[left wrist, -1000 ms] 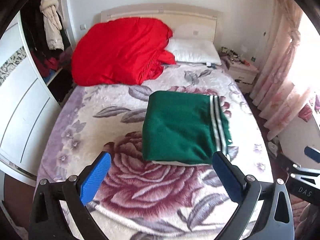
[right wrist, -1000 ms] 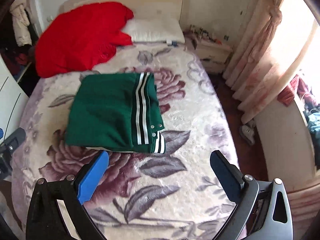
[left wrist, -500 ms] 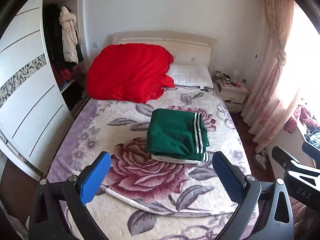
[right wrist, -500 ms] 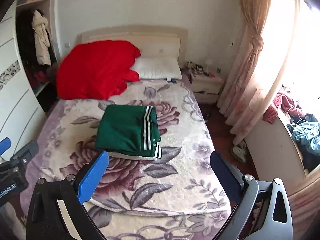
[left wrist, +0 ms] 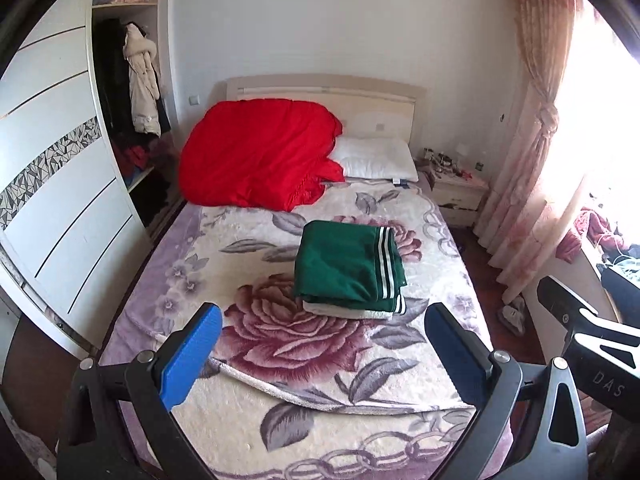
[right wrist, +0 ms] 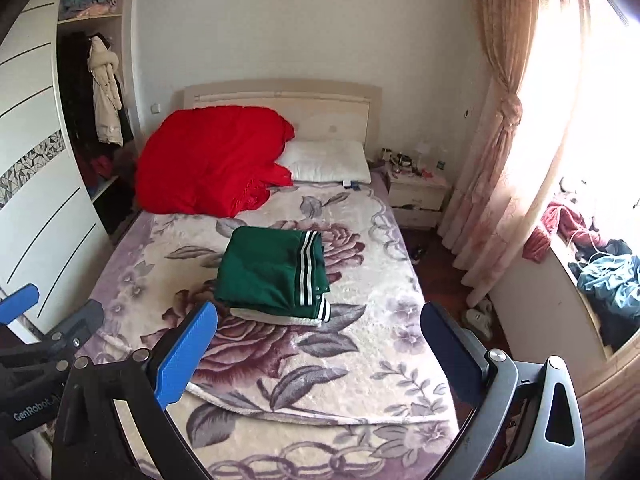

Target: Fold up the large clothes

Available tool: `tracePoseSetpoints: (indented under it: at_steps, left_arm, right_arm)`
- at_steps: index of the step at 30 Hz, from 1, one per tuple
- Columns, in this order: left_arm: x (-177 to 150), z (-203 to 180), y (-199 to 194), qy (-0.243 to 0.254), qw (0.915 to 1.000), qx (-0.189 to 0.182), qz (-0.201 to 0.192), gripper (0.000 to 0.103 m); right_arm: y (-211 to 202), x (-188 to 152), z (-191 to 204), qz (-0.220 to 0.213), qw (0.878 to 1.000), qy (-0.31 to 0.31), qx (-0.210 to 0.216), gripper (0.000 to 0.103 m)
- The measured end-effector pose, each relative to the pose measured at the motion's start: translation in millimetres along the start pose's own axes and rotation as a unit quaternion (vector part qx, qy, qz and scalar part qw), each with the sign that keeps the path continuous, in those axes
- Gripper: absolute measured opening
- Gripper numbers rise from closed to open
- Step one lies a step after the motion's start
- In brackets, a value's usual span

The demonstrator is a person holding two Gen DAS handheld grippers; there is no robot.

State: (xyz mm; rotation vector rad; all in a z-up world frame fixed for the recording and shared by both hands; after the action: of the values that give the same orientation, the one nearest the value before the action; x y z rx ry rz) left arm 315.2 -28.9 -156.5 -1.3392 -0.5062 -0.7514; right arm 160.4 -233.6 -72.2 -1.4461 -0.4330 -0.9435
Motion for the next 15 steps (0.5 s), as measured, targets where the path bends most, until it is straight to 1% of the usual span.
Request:
tracePoseSetpoints:
  at_steps: [7,15]
  left_arm:
    - [-1,-1,-12,-0.003,0.9999,0.006,-0.013,0.103]
    - [-3,-7,-16,0.006,0.9998,0.009,-0.018,0.103]
  right_arm:
    - [-22,5,-8,-0.010,1.000,-0.001,0.003,0.103]
    - [-27,7,-16,-0.008,1.000,-0.002,0.009,0.103]
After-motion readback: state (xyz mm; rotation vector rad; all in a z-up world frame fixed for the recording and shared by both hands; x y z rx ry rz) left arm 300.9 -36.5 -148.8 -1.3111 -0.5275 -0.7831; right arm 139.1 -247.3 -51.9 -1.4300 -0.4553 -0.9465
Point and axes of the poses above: each gripper's, at about its wrist camera, not at the fingertips, and y roughly the way its jaws point, z to its left, x to its top, the point moved 7 cm from there along y, roughly the way its jaws point, and after that the axes turned 15 degrees about y, right-handed, at the moved point
